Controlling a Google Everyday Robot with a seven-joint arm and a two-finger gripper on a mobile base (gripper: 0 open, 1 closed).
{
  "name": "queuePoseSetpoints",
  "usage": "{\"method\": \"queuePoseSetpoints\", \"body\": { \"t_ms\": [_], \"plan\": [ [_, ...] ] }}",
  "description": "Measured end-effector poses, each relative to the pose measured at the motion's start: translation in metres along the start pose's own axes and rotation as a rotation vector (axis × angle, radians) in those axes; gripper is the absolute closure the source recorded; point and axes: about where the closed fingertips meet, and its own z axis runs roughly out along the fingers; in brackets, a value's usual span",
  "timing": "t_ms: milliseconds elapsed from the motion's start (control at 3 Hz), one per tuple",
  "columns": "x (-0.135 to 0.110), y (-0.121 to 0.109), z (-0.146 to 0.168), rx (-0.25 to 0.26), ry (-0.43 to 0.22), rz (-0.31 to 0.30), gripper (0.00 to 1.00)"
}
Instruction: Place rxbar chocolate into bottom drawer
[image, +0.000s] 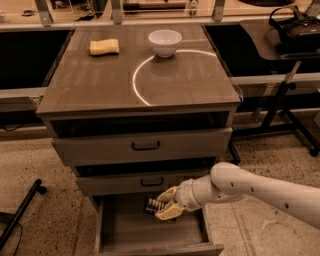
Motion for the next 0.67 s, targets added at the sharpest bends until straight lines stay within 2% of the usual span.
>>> {"method": "queuePoseSetpoints", "body": {
  "t_ms": [333,667],
  "plan": [
    [0.025,-0.01,0.013,0.022,0.036,0.047,1.0],
    [0.083,-0.034,0.035,0.078,0.084,0.126,1.0]
  ]
}}
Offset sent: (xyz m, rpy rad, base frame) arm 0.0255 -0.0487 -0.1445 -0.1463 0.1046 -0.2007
